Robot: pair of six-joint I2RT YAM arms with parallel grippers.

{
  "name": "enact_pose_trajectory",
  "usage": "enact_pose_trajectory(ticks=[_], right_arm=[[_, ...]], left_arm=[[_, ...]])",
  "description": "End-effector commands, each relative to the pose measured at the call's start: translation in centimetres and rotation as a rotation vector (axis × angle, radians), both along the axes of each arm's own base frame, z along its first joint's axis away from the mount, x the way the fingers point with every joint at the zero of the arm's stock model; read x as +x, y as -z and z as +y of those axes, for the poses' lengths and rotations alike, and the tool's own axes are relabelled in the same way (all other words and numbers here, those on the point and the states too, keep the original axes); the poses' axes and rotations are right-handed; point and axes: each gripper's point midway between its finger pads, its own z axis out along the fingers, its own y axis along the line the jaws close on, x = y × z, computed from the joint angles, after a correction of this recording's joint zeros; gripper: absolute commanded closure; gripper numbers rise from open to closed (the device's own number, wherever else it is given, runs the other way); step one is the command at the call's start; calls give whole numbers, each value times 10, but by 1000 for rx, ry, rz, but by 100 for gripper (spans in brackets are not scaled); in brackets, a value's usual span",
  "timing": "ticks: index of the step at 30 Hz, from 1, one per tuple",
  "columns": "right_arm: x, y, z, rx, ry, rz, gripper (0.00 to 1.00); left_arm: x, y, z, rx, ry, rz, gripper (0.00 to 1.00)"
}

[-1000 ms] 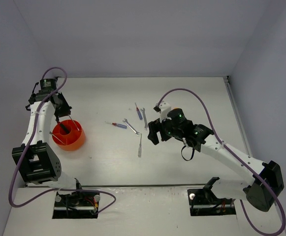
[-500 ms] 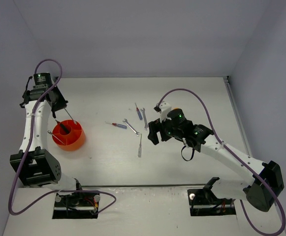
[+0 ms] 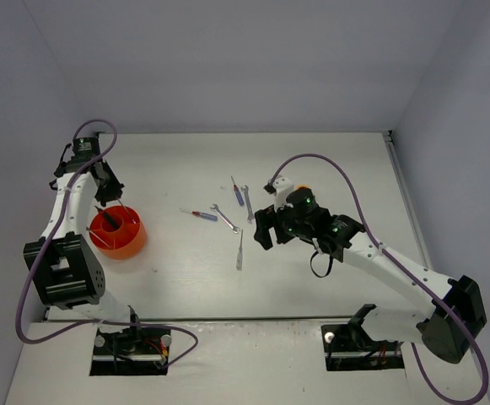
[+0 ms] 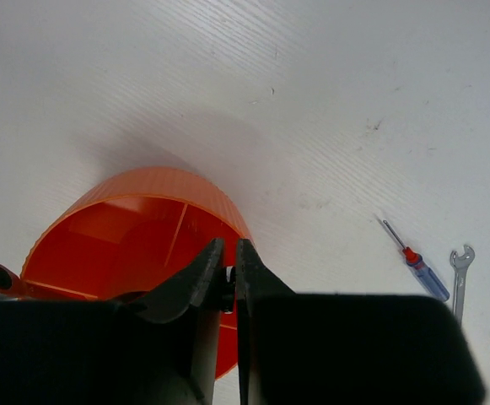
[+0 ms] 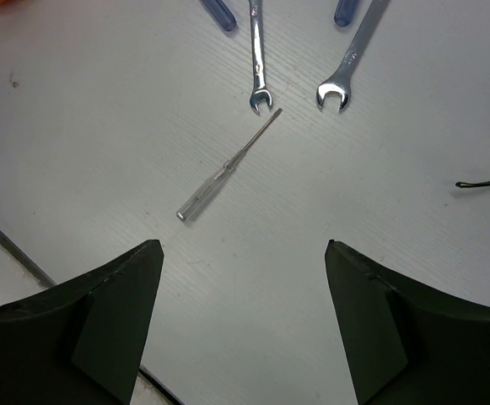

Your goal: Sort the tools into containers

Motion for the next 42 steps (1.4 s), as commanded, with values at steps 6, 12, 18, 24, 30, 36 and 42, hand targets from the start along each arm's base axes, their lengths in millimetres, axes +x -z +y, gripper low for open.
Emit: enact_pose_trajectory(ticks=[6,12,18,24,30,36,42], right_arm=[[24,-5,0,-3,110,-43,25],[47,-1,0,-43,209,-39,27],[82,7,9,-104,285,-35,32],[121,44,20,-172,342,41,37],[161,72,34,-199,406,93,45],[186,99,38,-220,456,129,54],[194,126,34,-253,482,165,57]], left_arm=[[6,-32,5,31,-6,-118,75],[0,-54,-7,1,24,-176,57],[-13,-110,-56,-51,163,-316,41],[-46,-128,-121,-96,352,-361,38],[-90,-105,-153,-143,437,-305,37],[-114,-85,-162,-186,453,-266,37],[-117,-83,-164,-190,476,-259,37]])
